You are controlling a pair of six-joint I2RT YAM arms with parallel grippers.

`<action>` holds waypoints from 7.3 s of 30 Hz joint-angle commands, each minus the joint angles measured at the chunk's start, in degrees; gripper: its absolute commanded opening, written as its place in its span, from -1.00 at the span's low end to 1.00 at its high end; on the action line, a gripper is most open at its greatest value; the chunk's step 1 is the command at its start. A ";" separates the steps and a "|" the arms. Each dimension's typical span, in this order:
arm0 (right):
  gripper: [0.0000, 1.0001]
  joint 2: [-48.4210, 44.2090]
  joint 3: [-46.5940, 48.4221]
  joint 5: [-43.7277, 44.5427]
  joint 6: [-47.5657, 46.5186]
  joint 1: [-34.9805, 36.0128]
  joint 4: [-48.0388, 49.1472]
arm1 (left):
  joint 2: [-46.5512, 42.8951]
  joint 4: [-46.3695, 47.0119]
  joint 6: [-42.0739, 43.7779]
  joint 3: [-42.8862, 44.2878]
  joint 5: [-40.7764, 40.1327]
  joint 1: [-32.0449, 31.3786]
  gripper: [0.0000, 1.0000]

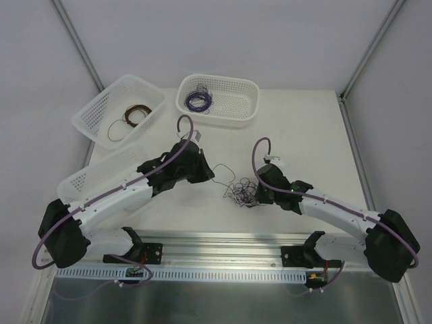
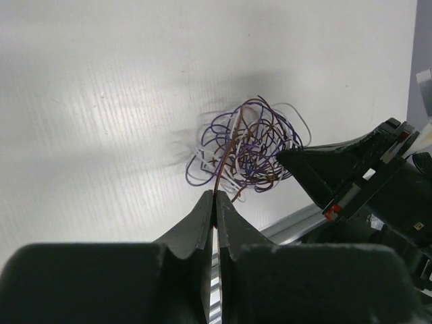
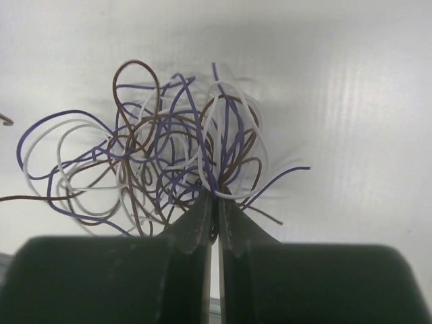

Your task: Untangle the cables

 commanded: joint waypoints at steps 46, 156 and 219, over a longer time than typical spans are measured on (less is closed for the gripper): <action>-0.85 -20.11 -2.60 -11.37 -10.89 -32.85 -18.49 | -13.79 -43.59 26.40 59.11 -23.83 13.52 -1.00; 0.11 -2.88 0.57 -12.54 -8.96 -26.79 -18.22 | 6.89 -17.66 27.88 24.01 0.88 2.43 -1.00; 0.99 -16.50 11.47 -17.81 -19.95 -26.88 -26.22 | 38.43 -10.02 29.91 61.38 -0.61 56.50 -0.31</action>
